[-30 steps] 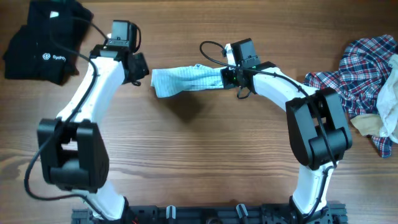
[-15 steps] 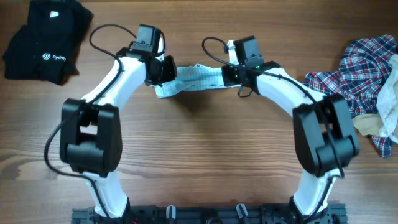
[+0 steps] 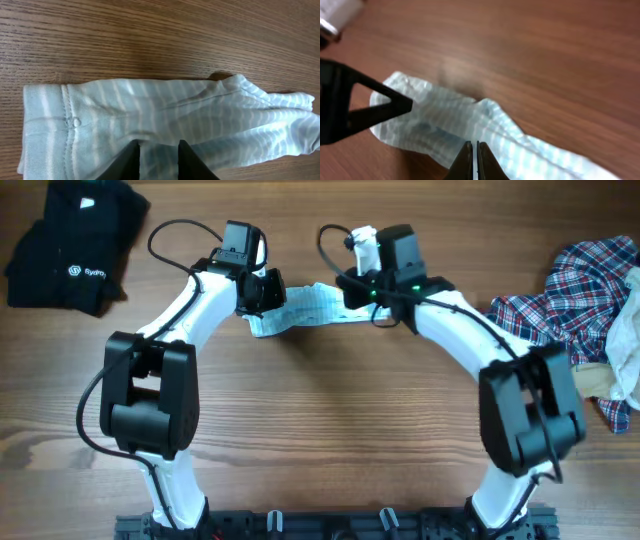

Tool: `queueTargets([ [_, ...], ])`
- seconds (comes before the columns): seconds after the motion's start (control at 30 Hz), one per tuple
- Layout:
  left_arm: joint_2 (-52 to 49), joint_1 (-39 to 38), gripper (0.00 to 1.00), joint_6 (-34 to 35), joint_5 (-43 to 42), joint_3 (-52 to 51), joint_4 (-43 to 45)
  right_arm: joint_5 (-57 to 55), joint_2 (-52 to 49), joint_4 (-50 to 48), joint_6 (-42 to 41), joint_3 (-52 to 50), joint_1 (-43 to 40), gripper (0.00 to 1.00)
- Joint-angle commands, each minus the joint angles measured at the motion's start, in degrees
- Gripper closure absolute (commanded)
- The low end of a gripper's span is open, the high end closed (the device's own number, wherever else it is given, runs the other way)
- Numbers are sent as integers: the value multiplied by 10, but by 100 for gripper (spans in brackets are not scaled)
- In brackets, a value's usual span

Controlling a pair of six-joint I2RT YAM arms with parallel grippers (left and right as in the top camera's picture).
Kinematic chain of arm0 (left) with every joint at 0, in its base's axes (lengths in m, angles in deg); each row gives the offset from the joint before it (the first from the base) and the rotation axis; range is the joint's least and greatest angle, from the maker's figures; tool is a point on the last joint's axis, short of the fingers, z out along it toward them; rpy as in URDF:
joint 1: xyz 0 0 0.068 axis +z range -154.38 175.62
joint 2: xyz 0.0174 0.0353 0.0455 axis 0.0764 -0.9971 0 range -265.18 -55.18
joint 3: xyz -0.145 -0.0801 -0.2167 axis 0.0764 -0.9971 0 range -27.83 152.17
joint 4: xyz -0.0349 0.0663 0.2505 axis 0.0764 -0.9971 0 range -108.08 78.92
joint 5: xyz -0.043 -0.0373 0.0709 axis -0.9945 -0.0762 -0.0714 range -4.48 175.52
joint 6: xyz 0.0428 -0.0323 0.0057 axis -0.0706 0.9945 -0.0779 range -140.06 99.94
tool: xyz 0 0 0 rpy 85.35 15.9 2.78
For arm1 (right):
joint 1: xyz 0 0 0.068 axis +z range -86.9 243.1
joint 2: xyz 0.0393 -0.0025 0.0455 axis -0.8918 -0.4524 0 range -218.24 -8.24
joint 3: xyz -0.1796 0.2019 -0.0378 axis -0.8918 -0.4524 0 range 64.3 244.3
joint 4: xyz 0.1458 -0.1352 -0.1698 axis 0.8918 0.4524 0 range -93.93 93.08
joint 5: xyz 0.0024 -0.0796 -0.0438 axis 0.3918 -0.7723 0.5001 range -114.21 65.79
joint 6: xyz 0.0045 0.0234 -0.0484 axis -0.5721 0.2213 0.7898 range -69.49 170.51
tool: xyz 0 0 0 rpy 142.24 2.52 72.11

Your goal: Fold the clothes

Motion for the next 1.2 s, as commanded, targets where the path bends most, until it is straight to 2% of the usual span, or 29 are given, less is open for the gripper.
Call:
queueTargets([
  [0.0, -16, 0, 75, -5, -10, -2, 6, 19, -42, -17, -1, -2, 17, 96],
  [0.87, -50, 0, 76, -5, -11, -2, 12, -17, -127, -85, -3, -2, 25, 96],
  [1.17, -50, 0, 76, -6, -8, -2, 12, -221, -127, -98, -3, -2, 22, 96],
])
